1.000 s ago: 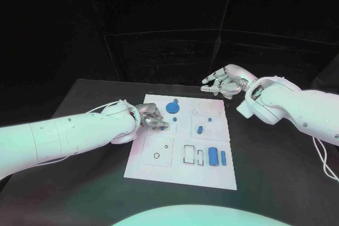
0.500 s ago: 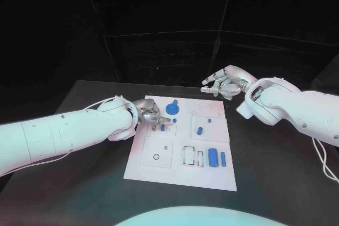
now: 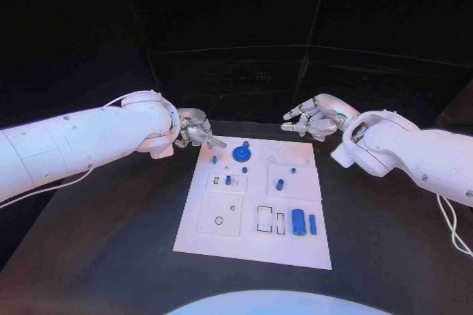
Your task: Assemble the parts on the task board
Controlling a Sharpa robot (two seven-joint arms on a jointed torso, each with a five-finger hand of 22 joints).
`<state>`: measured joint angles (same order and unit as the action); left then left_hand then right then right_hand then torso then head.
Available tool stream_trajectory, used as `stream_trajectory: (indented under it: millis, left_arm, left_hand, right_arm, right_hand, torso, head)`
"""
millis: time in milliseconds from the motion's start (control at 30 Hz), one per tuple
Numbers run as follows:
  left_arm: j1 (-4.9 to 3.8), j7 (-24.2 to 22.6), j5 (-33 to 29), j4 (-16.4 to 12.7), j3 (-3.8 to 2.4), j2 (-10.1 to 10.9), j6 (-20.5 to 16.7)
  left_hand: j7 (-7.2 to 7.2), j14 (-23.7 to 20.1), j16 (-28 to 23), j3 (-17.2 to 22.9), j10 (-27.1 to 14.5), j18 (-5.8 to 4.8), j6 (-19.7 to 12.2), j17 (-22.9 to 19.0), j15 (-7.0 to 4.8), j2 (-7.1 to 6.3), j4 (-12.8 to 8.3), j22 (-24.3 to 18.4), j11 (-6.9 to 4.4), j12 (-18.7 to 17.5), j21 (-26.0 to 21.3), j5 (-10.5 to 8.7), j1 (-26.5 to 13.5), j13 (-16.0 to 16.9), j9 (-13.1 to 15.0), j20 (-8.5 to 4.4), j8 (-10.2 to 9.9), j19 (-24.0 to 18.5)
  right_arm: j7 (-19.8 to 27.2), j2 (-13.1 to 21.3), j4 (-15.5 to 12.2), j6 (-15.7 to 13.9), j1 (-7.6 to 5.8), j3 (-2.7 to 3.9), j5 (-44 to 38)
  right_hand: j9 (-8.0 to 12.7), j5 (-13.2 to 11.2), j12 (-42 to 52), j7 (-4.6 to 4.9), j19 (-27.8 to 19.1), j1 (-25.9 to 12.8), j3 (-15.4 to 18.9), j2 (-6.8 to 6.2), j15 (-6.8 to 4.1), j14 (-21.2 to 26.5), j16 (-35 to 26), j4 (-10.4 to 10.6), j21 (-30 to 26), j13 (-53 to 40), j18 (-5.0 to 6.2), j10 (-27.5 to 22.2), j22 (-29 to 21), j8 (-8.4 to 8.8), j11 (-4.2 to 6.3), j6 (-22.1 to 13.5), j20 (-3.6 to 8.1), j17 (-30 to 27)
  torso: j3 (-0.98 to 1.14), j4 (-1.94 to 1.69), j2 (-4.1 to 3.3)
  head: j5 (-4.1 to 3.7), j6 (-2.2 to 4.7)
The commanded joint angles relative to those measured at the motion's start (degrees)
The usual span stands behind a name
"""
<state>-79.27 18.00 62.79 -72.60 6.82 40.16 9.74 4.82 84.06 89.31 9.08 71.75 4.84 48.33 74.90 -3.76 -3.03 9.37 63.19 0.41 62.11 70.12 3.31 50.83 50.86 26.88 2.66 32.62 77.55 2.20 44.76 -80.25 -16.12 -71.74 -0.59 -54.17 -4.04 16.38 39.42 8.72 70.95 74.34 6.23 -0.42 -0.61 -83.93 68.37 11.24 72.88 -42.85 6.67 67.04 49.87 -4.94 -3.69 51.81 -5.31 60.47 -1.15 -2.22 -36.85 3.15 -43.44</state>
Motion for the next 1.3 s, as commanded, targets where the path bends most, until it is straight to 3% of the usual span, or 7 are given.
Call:
stream_trajectory:
  millis: [33, 267, 600, 1067, 1300]
  left_arm:
    - [-0.37, 0.62, 0.59, 3.11, 0.0, -1.45, 10.56]
    - [-0.46, 0.7, 2.1, 11.53, 0.14, -6.37, 14.23]
    - [0.99, 0.41, 2.78, 17.86, 0.26, -11.17, 12.91]
    - [2.71, 0.36, 2.87, 23.05, 0.24, -14.87, 12.94]
    - [2.9, 0.44, 2.88, 24.29, 0.23, -15.4, 13.81]
  left_hand:
    - [-0.12, 5.52, -0.21, -0.71, -0.32, 1.15, 0.54, 13.41, 0.4, 0.18, 0.06, 0.2, -0.05, 0.1, -0.09, -0.37, 0.85, 0.16, -0.22, 0.2, -0.17, 0.07]
    - [-0.42, 5.62, 0.0, -2.54, 0.14, 1.01, 1.71, 13.79, 0.21, 1.49, 0.54, 0.93, -0.29, 0.81, 0.34, -0.37, 2.24, 0.7, -0.75, 0.1, 0.03, 0.58]
    - [-0.58, 5.71, 0.2, -3.54, 0.41, 0.89, 2.24, 14.17, 0.1, 2.0, 0.88, 1.53, -0.43, 1.22, 0.74, -0.38, 2.65, 1.07, -0.95, 0.0, 0.19, 0.93]
    - [-0.68, 5.77, 0.32, -4.39, 0.61, 0.82, 2.51, 14.39, 0.01, 2.49, 1.01, 1.88, -0.53, 1.52, 0.99, -0.38, 3.37, 1.29, -1.17, -0.09, 0.23, 1.17]
    - [-0.8, 5.78, 0.36, -4.81, 0.69, 0.8, 2.88, 14.45, -0.06, 3.05, 0.75, 2.0, -0.62, 1.68, 1.03, -0.37, 4.46, 1.36, -1.29, -0.16, 0.43, 1.26]
  right_arm:
    - [0.27, -0.11, 0.03, 0.3, -0.11, 0.04, -0.09]
    - [0.26, -0.22, 0.1, 0.45, -0.1, 0.04, -0.09]
    - [0.34, -0.58, 0.19, 0.56, -0.09, 0.04, -0.09]
    - [0.46, -0.97, 0.38, 0.66, -0.09, 0.04, -0.09]
    - [0.47, -1.06, 0.45, 0.68, -0.08, 0.03, -0.09]
  right_hand:
    - [0.04, 0.32, -0.3, 0.14, -0.52, 0.06, 0.43, 0.27, -0.28, -0.21, -0.19, -0.02, -0.24, 0.08, 0.75, -0.38, -0.09, -0.03, 0.03, 0.33, 0.03, -0.09]
    - [0.04, 0.32, -0.3, 0.14, -0.52, 0.06, 0.43, 0.27, -0.28, -0.21, -0.19, -0.02, -0.24, 0.08, 0.75, -0.38, -0.09, -0.03, 0.03, 0.33, 0.03, -0.09]
    - [0.05, 0.41, -0.29, 0.14, -0.54, 0.0, 0.58, 0.3, -0.28, -0.24, -0.18, 0.09, -0.32, 0.13, 0.76, -0.4, -0.18, -0.03, 0.02, 0.32, 0.03, 0.0]
    - [0.05, 0.41, -0.29, 0.14, -0.54, 0.0, 0.58, 0.3, -0.28, -0.24, -0.18, 0.09, -0.32, 0.13, 0.76, -0.4, -0.18, -0.03, 0.02, 0.32, 0.03, 0.0]
    - [0.05, 0.41, -0.29, 0.14, -0.54, 0.0, 0.58, 0.3, -0.28, -0.24, -0.18, 0.09, -0.32, 0.13, 0.76, -0.4, -0.18, -0.03, 0.02, 0.32, 0.03, 0.0]
  torso:
    - [-0.07, 0.24, -0.14]
    - [-0.09, 0.2, -0.21]
    - [-0.1, 0.26, -0.19]
    - [-0.06, 0.12, -0.14]
    - [-0.04, 0.24, -0.1]
  head:
    - [0.22, 0.12]
    - [0.39, 0.18]
    - [0.79, 0.16]
    - [0.73, 0.09]
    - [0.75, -0.02]
